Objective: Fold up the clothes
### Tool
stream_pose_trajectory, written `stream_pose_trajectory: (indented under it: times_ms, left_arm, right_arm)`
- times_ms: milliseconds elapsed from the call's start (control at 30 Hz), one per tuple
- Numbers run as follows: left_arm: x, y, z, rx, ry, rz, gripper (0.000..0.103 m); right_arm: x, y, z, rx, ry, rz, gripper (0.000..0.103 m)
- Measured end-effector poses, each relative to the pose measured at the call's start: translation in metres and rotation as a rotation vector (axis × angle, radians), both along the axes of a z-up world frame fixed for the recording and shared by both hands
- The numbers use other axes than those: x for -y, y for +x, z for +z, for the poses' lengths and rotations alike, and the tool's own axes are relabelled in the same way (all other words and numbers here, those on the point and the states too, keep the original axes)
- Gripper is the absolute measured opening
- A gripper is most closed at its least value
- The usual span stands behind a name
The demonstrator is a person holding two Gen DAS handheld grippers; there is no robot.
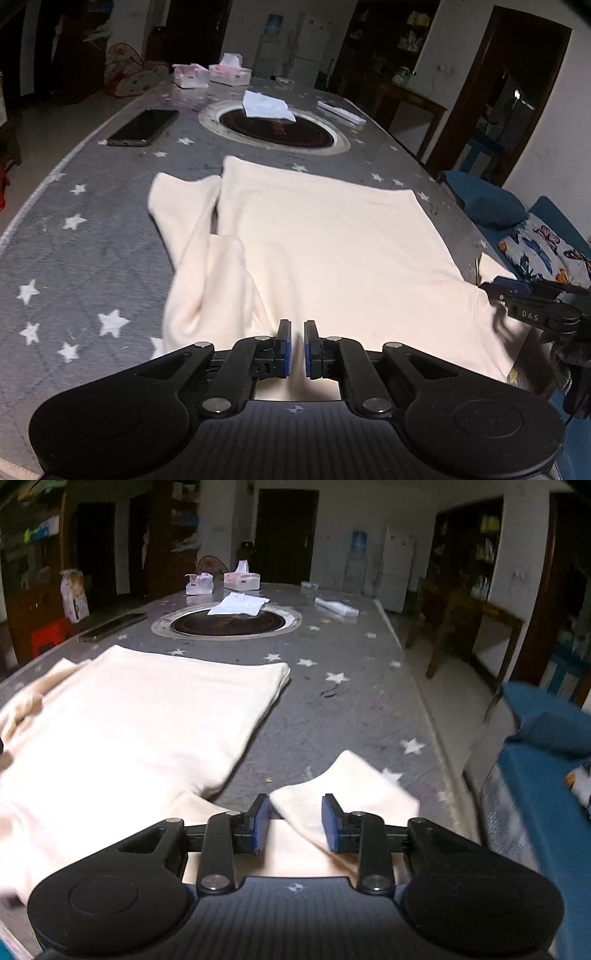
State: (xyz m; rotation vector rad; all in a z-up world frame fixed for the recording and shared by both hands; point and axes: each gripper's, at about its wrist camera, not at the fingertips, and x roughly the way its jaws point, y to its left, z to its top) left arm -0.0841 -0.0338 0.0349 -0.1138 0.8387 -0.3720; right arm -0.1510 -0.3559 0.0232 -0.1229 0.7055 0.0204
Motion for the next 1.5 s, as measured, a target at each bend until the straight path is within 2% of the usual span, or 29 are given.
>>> stream_pose_trajectory:
  times_ms: [67,167,433,500,600,667,767,833,933,1133,1367,1400,1500]
  left_arm:
    - [0.001,0.001,-0.004,-0.009,0.003,-0.001,0.01]
    - [0.0,0.002,-0.007,-0.019,0.006,0.004,0.01]
    - [-0.001,0.002,-0.01,-0.023,0.004,0.005,0.01]
    - [-0.001,0.002,-0.01,-0.022,0.002,0.004,0.01]
    - [-0.001,0.003,-0.01,-0.023,0.0,0.003,0.011]
    - [-0.001,0.003,-0.011,-0.021,0.0,0.0,0.013]
    - [0.002,0.003,-0.011,-0.018,-0.002,-0.002,0.017]
    - [0.002,0.004,-0.011,-0.018,-0.003,0.0,0.018]
    - [0.0,0.005,-0.011,-0.019,-0.004,0.002,0.018]
    - [-0.002,0.012,-0.006,-0.01,-0.002,0.005,0.018]
    - [0.001,0.038,-0.005,0.0,0.018,0.025,0.02]
    - [-0.001,0.042,-0.005,-0.005,0.013,0.035,0.02]
    - [-0.011,0.046,0.006,0.013,-0.019,0.047,0.021]
  right_arm:
    - [0.004,-0.002,0.0,0.02,-0.036,-0.024,0.008]
    - [0.017,-0.012,0.008,0.072,-0.08,-0.098,0.005]
    - [0.063,-0.039,0.021,0.12,-0.187,-0.369,0.005]
    - [0.074,-0.046,0.018,0.104,-0.179,-0.426,0.012]
    - [0.078,-0.052,0.015,0.113,-0.213,-0.477,0.014]
    - [0.077,-0.055,0.015,0.12,-0.177,-0.458,0.017]
    - [0.066,-0.046,0.008,0.074,-0.056,-0.345,0.024]
    - [0.058,-0.038,-0.001,0.035,-0.006,-0.281,0.024]
    - [0.048,-0.027,-0.011,0.016,-0.003,-0.243,0.025]
    - [0.051,-0.01,-0.002,-0.001,-0.011,-0.223,0.026]
    - [0.022,0.011,0.015,-0.019,0.068,-0.047,0.029]
    - [0.016,0.015,0.016,-0.025,0.081,-0.019,0.032]
    - [-0.004,0.027,0.016,-0.028,0.073,0.049,0.033]
